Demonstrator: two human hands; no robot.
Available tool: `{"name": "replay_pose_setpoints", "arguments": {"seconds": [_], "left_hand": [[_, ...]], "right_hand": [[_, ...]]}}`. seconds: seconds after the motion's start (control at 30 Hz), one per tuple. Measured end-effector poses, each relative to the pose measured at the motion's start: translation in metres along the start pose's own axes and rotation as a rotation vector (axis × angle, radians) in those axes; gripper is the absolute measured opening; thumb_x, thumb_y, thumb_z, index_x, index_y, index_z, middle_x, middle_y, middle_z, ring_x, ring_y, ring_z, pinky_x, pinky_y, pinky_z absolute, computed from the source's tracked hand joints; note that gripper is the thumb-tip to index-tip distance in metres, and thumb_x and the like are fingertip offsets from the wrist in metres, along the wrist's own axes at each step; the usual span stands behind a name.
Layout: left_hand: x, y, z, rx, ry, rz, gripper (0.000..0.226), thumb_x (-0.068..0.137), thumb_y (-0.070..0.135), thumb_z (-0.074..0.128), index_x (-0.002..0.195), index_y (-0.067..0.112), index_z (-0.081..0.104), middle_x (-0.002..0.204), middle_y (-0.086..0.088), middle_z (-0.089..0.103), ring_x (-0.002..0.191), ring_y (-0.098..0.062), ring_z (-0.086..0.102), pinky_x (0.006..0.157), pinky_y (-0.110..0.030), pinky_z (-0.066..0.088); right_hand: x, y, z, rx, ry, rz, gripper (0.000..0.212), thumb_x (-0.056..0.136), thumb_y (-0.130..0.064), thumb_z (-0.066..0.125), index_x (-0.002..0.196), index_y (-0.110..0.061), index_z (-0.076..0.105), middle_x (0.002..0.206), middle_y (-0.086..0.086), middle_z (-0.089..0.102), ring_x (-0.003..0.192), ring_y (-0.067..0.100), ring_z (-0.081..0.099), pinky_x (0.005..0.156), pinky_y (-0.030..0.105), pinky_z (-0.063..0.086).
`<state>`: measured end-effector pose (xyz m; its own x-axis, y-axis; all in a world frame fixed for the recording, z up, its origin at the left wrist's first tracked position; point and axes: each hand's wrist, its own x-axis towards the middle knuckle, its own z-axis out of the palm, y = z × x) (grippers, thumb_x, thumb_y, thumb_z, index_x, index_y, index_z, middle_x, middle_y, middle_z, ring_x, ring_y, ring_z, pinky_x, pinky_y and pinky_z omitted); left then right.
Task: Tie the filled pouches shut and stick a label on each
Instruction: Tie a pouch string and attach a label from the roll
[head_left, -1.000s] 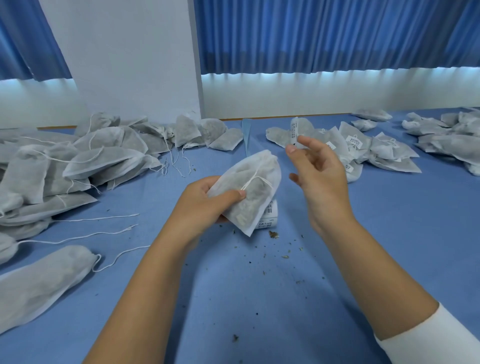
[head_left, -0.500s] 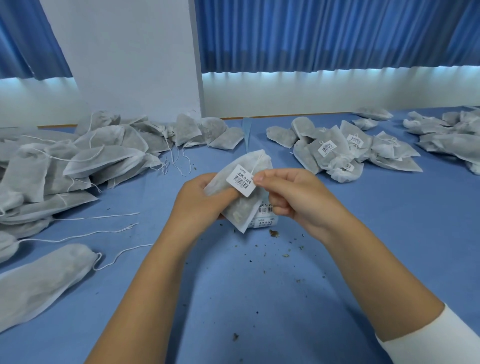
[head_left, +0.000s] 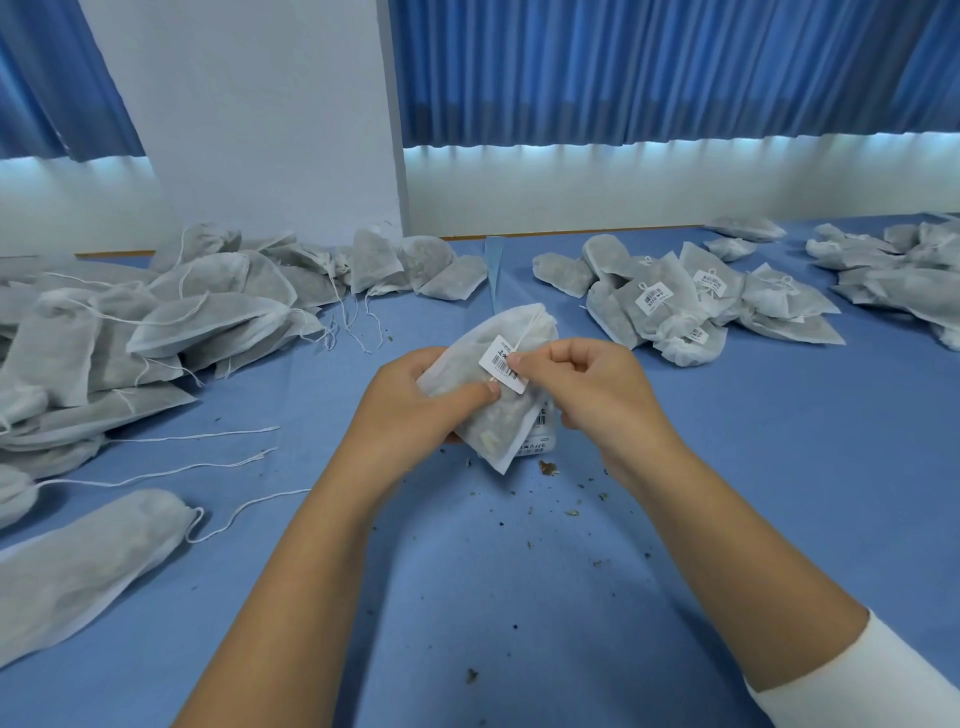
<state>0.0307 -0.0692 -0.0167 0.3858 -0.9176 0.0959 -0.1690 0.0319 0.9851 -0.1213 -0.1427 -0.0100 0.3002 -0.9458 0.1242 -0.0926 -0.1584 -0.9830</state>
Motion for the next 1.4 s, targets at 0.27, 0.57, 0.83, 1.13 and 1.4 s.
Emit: {"name": "replay_pose_setpoints", "arguments": {"seconds": [0.27,0.57,0.83,1.13,1.4], "left_hand": [[-0.005,0.007,0.007,-0.05,0.08,-0.006,0.02,0.079,0.041,0.079,0.086,0.023,0.075,0.086,0.002,0.076,0.085,-0.021,0.072,0.086,-0.055,0.058],[-0.002,0.003,0.01,-0.214,0.117,-0.035,0.009,0.092,0.025,0.067,0.086,0.023,0.074,0.084,0.002,0.075,0.075,-0.012,0.069,0.07,-0.036,0.056],[-0.002,0.003,0.014,-0.274,0.128,-0.067,0.012,0.093,0.023,0.066,0.099,0.014,0.072,0.085,0.001,0.075,0.076,-0.011,0.07,0.069,-0.03,0.057],[0.002,0.0,0.019,-0.402,0.257,-0.131,0.014,0.096,0.023,0.062,0.096,0.009,0.068,0.081,-0.003,0.072,0.074,-0.014,0.068,0.071,-0.03,0.056],[0.005,-0.001,0.015,-0.324,0.329,-0.104,0.022,0.097,0.028,0.062,0.092,0.007,0.063,0.094,-0.009,0.072,0.086,-0.019,0.07,0.082,-0.037,0.06]], "right_hand": [[-0.003,0.006,0.007,-0.047,0.057,-0.136,0.019,0.074,-0.027,0.083,0.075,-0.016,0.066,0.059,-0.003,0.043,0.052,0.007,0.039,0.051,0.016,0.039],[-0.001,-0.002,0.0,0.145,-0.068,0.16,0.03,0.08,-0.038,0.076,0.101,-0.019,0.07,0.087,-0.007,0.075,0.07,0.004,0.068,0.049,0.013,0.044],[-0.002,0.001,0.002,0.234,-0.181,0.0,0.013,0.089,-0.018,0.069,0.102,-0.017,0.072,0.094,-0.003,0.076,0.085,0.011,0.072,0.067,0.019,0.054],[-0.009,0.0,0.01,-0.032,-0.129,-0.122,0.062,0.089,-0.026,0.067,0.138,-0.04,0.031,0.08,-0.006,0.07,0.055,0.009,0.061,0.058,0.029,0.056],[-0.005,-0.003,0.001,-0.039,-0.196,-0.193,0.025,0.093,-0.002,0.058,0.087,-0.023,0.071,0.09,0.005,0.069,0.053,0.012,0.058,0.055,0.022,0.049]]}}
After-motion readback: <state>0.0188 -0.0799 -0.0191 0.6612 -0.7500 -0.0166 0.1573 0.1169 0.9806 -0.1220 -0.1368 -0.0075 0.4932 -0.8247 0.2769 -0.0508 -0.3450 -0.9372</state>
